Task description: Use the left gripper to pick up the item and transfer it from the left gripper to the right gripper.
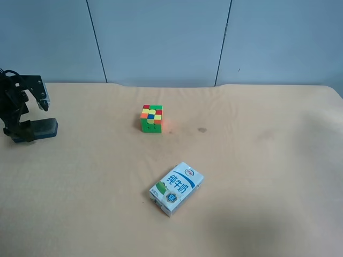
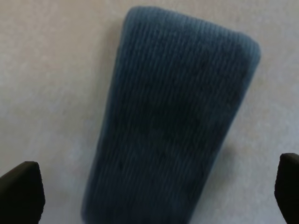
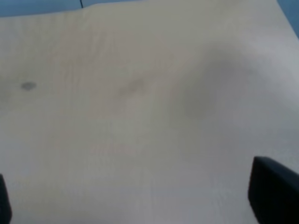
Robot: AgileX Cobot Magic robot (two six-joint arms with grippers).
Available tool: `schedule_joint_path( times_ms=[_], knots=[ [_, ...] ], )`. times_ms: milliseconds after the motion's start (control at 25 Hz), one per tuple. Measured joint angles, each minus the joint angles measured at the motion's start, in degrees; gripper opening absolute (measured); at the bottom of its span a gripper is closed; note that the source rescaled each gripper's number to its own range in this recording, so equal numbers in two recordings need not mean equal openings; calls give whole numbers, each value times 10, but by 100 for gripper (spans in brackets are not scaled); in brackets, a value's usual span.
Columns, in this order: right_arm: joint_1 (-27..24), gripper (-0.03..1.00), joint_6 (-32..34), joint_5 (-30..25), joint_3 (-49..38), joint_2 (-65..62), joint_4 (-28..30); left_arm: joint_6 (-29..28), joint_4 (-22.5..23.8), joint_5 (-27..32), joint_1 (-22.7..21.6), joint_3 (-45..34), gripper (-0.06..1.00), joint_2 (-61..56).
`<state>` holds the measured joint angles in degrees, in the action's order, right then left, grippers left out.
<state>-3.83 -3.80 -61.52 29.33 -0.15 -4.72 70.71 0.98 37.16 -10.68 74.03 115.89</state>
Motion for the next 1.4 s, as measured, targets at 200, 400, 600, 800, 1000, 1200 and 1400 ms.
schedule_joint_path(
  times_ms=[200,400,600,800,1000,1200,1400],
  knots=[
    [0,100,0,0,0,0,0,0,19,-10,0,0,100,26],
    [0,100,0,0,0,0,0,0,39,-10,0,1,95,39],
    [0,100,0,0,0,0,0,1,45,-5,0,1,42,39],
    [0,100,0,0,0,0,0,2,48,-6,0,1,0,40],
    [0,100,0,0,0,0,0,2,48,-5,0,1,0,40],
    [0,100,0,0,0,0,0,2,46,8,0,1,0,14],
    [0,100,0,0,0,0,0,2,11,67,1,1,0,-54]
  ],
)
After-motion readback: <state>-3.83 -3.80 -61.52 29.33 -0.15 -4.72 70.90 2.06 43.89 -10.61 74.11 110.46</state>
